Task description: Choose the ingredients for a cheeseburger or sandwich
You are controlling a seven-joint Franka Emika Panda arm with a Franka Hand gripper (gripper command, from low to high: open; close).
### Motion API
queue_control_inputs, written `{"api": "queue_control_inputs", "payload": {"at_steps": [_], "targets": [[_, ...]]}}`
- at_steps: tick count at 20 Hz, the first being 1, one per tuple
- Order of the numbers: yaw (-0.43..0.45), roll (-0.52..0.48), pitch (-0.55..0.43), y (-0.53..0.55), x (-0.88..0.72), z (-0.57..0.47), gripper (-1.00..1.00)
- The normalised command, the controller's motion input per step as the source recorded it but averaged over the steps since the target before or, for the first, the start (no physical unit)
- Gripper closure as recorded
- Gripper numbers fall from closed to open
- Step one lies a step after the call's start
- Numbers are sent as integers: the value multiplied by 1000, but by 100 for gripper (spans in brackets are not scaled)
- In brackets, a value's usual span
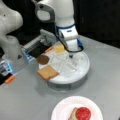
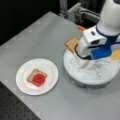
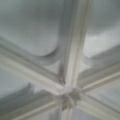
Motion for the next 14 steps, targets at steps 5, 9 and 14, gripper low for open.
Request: {"api": "queue_control_inputs", "payload": {"at_steps": [5, 9, 14], "targets": [[-331, 107, 77, -82, 77, 211, -100], [-374, 120, 2, -138, -4, 92, -100], [-396, 221, 43, -90, -125, 96, -100]]}}
